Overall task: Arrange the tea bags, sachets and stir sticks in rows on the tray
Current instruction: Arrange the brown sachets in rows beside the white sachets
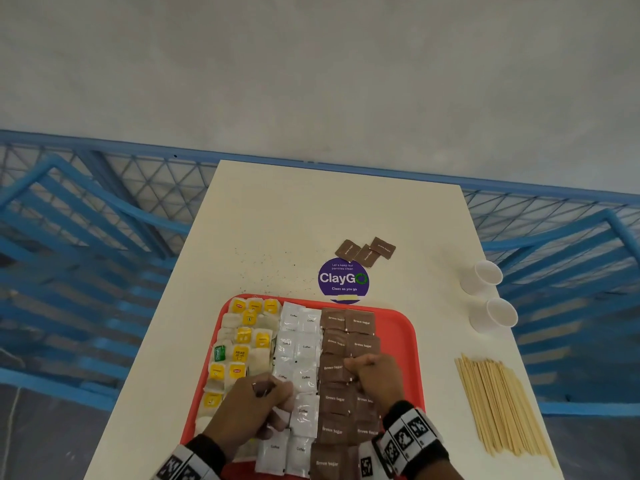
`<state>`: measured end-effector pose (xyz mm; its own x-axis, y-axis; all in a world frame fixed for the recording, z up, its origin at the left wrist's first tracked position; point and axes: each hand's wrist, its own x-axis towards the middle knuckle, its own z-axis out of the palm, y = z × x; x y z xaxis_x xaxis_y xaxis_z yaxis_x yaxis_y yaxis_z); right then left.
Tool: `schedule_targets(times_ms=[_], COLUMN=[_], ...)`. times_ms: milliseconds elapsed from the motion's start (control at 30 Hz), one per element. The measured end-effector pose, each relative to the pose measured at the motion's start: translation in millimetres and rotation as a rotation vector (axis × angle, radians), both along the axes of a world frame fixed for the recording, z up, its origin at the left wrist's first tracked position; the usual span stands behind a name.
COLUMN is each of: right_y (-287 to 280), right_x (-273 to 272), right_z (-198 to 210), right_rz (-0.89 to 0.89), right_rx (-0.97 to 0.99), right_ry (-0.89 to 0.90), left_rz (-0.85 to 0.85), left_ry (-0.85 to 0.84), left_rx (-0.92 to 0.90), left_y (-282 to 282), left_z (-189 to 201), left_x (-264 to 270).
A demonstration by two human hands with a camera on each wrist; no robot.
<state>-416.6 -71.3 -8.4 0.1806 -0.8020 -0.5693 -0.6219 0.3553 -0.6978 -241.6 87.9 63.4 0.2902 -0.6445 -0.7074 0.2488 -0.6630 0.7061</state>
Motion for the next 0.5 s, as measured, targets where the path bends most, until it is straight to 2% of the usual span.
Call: schedule_targets(times_ms=[67,133,333,400,500], right_y=[-0.4,2.1,21.9,24.9,25.5], right_x=[-0.2,-2.0,1.6,2.4,1.8], right_z=[3.3,8.6,12.0,11.7,12.5], right_rz=[0.059,0.122,0.351,0.367,0.316], right_rx=[-0.097,-0.175,-0.264,-0.272,-0.290], right_ry=[0.157,0.231,0.186,0.188,0.211], left_rz=[0.020,0.049,0.263,0.316,0.327], left_ry=[0.026,0.069,0.341,0.429,0.457], left_rx=[0.009,0.002,-0.018,-0.038,-0.059], left_y=[-1.0,-2.5,-7.4,-8.9,-10.8], left_z=[2.5,5.8,14.3,15.4,19.3], left_x=[0.9,1.1,5.1,6.9,7.2])
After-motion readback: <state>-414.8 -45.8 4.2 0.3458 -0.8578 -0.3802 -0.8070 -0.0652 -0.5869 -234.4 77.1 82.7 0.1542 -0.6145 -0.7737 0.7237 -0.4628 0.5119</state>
